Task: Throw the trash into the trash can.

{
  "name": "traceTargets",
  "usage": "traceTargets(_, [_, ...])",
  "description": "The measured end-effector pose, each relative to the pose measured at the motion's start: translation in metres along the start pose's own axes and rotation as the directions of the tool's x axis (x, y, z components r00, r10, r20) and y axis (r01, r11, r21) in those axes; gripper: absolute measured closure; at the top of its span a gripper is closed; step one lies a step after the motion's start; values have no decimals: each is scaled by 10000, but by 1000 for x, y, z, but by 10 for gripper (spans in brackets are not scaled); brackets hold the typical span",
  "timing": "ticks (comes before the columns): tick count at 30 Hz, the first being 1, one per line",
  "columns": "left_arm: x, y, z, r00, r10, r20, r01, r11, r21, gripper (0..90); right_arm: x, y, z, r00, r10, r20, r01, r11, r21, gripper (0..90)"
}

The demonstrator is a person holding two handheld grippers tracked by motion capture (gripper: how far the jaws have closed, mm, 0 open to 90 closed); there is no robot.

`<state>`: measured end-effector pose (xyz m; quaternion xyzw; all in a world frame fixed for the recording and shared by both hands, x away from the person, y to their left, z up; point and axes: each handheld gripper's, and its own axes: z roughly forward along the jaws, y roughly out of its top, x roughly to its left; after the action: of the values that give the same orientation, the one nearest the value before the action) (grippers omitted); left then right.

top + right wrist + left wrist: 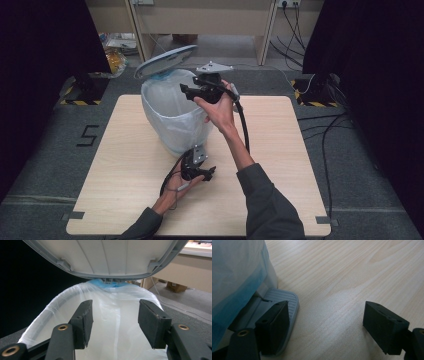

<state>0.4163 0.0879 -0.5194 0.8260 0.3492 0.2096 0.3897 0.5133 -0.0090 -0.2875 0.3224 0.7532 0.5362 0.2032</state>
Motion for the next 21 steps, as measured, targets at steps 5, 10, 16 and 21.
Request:
traceTargets(5, [1, 0, 0, 9999, -110, 90, 111, 9999, -27, 208, -2, 2, -10, 9998, -134, 134, 134, 9999, 8, 425])
traceTargets(10, [1, 0, -1, 9997, -187, 156, 187, 9998, 4, 208, -6, 0, -25, 9996, -201, 200, 204, 9997, -121, 399])
traceTargets(16, [2, 0, -1, 9998, -119, 153, 119, 9999, 26, 208, -13, -8, -44, 9986, -292, 444, 300, 9994, -161, 383])
traceTargets(21, [1, 0, -1, 9998, -120, 130, 120, 9999, 29, 208, -22, -16, -62, 9971, -332, 684, 343, 9993, -158, 377])
